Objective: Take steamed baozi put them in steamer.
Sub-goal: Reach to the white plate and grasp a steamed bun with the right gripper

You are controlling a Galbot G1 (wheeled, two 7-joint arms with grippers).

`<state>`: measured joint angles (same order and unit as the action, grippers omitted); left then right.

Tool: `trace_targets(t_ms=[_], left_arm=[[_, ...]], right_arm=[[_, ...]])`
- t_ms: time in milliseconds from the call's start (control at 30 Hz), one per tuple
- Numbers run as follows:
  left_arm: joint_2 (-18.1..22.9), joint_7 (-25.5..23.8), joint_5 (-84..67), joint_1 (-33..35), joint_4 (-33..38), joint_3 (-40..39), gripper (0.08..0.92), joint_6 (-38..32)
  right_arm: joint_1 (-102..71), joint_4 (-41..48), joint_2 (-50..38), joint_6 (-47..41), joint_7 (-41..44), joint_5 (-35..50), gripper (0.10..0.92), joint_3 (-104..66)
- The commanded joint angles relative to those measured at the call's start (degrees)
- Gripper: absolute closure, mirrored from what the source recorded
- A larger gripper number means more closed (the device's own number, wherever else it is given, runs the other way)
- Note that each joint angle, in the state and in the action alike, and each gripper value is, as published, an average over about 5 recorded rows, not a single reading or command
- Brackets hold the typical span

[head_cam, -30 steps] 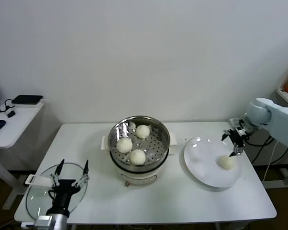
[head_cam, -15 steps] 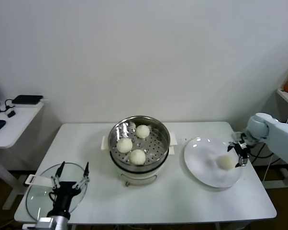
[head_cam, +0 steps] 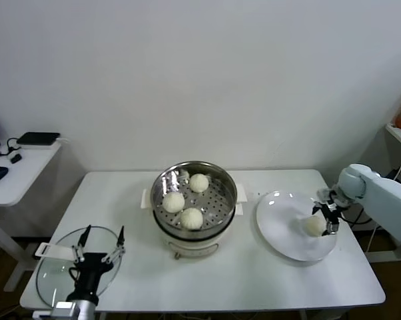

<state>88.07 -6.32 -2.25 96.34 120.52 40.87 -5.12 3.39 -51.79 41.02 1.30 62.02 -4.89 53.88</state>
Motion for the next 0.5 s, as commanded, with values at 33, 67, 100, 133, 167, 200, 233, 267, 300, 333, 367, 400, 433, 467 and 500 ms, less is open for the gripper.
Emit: trace_targets(t_ms=[33, 67, 100, 133, 167, 200, 233, 267, 300, 333, 367, 400, 433, 467, 500], left_arm=[[0.1, 0.0, 0.1, 0.0, -0.1, 0.0, 0.177, 0.0], [0.1, 0.0, 0.2, 0.0, -0.1, 0.0, 0.177, 0.0], [0.2, 0.0, 0.2, 0.0, -0.2, 0.0, 0.177, 0.0], [0.2, 0.0, 0.2, 0.1, -0.2, 0.0, 0.177, -0.1], [0.2, 0.0, 0.2, 0.1, -0.2, 0.0, 0.177, -0.1], [0.2, 0.0, 0.2, 0.1, -0.2, 0.0, 0.177, -0.1], [0.2, 0.1, 0.2, 0.1, -0.2, 0.0, 0.177, -0.1], [0.2, 0.1, 0.2, 0.1, -0.2, 0.0, 0.177, -0.1], [0.2, 0.1, 0.2, 0.1, -0.2, 0.0, 0.177, -0.1], [0.2, 0.1, 0.3, 0.1, -0.2, 0.0, 0.177, -0.1], [0.2, 0.1, 0.3, 0.1, -0.1, 0.0, 0.177, -0.1], [0.2, 0.1, 0.3, 0.1, -0.1, 0.0, 0.177, -0.1], [0.2, 0.1, 0.3, 0.1, -0.1, 0.0, 0.177, 0.0], [0.2, 0.1, 0.3, 0.1, -0.1, 0.0, 0.177, 0.0], [0.2, 0.1, 0.3, 0.1, -0.1, 0.0, 0.177, 0.0]], right_arm=[[-2.0, 2.5, 1.6, 1.3, -0.2, -2.0, 0.203, -2.7], [-2.1, 2.6, 1.7, 1.3, -0.2, -2.1, 0.203, -2.8], [-2.2, 2.7, 1.8, 1.4, -0.2, -2.1, 0.203, -3.0], [-2.4, 2.8, 1.8, 1.3, -0.2, -2.2, 0.203, -3.2], [-2.5, 2.8, 1.9, 1.3, -0.2, -2.2, 0.203, -3.3], [-2.6, 2.8, 2.0, 1.3, -0.2, -2.3, 0.203, -3.4], [-2.7, 2.9, 2.0, 1.3, -0.2, -2.3, 0.203, -3.5], [-2.8, 3.0, 2.1, 1.3, -0.3, -2.4, 0.203, -3.6], [-2.9, 3.1, 2.2, 1.3, -0.3, -2.5, 0.203, -3.8], [-2.9, 3.2, 2.3, 1.3, -0.2, -2.5, 0.203, -3.9], [-2.9, 3.2, 2.3, 1.3, -0.2, -2.5, 0.203, -3.9], [-2.9, 3.2, 2.4, 1.3, -0.2, -2.5, 0.204, -4.0], [-2.9, 3.2, 2.3, 1.3, -0.1, -2.5, 0.206, -4.0], [-2.9, 3.2, 2.3, 1.3, -0.1, -2.5, 0.214, -4.0], [-2.9, 3.2, 2.3, 1.3, -0.1, -2.5, 0.229, -4.0]])
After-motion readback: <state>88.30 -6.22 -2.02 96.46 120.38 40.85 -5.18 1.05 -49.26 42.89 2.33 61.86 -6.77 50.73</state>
